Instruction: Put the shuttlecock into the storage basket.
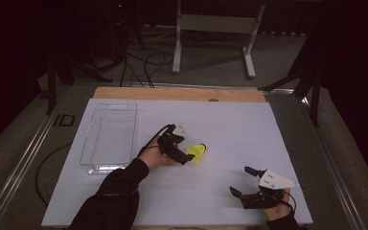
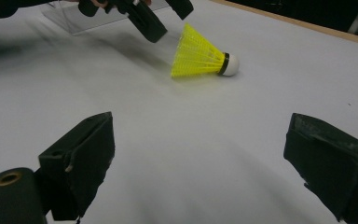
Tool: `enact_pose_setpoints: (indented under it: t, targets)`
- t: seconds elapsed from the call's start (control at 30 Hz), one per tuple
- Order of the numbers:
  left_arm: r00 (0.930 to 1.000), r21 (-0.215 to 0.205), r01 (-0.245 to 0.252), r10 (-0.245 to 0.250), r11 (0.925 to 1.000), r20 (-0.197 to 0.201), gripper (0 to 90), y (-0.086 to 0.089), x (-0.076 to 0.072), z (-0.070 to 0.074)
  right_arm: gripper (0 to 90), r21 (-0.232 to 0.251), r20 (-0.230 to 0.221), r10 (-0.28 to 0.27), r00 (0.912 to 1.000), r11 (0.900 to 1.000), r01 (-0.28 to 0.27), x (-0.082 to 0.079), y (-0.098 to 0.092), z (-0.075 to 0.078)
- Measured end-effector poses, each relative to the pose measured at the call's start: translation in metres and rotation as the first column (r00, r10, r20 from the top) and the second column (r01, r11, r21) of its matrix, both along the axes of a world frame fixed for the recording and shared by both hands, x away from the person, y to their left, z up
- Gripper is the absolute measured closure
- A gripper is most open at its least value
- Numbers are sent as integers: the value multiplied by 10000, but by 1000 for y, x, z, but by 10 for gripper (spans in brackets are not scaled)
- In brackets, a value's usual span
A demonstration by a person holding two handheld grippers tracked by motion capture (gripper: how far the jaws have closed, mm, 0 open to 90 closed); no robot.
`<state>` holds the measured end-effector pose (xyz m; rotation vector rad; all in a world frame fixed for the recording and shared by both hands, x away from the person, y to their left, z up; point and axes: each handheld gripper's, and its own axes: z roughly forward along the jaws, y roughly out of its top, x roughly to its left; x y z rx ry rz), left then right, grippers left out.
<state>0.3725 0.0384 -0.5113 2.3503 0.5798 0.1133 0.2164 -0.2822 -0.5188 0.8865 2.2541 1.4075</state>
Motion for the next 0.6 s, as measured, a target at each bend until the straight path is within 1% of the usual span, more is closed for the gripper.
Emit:
enact_pose_setpoints:
  t: [0.03,0.07,0.1,0.17,0.2,0.23,0.27,0.33,0.47,0.5,0.53,0.6]
  targets:
    - [10000,121,-34,34,9999,-10,153,-1,1,-2,88,8,-13,8,10000,10000,-8,0,0,0]
    - [10000,126,55,-54,9999,-84,165,-2,2,-4,88,5,-13,9,10000,10000,-9,0,0,0]
    - [9999,163,135,-133,9998,-100,205,-2,3,-5,88,17,-38,6,10000,10000,-6,0,0,0]
    - [9997,129,181,-179,9998,-173,245,-4,4,-7,88,-10,-23,26,10000,10000,-26,0,0,0]
    - [9996,128,217,-214,9997,-189,280,-4,5,-7,88,-6,-26,28,10000,10000,-28,0,0,0]
    - [9995,164,281,-279,9995,-118,313,-5,5,-7,88,-11,-35,29,10000,10000,-29,0,0,0]
    - [9996,188,216,-213,9996,-161,336,-7,6,-8,88,-5,-38,33,10000,10000,-33,0,0,0]
    - [9994,301,335,-332,9990,-82,383,-9,7,-8,88,-15,-56,27,10000,10000,-27,0,0,-1]
    - [9989,455,426,-418,9981,-192,503,-13,10,-8,88,-10,-73,43,10000,10000,-43,0,0,-1]
    - [9987,408,441,-431,9982,-269,539,-14,11,-9,88,-5,-77,51,10000,10000,-51,0,0,-1]
    - [9989,354,375,-364,9987,-311,549,-15,11,-9,88,-16,-83,48,10000,10000,-48,1,0,-1]
    - [9987,560,420,-403,9975,-296,589,-17,12,-9,88,-22,-95,64,9999,10000,-64,0,0,-1]
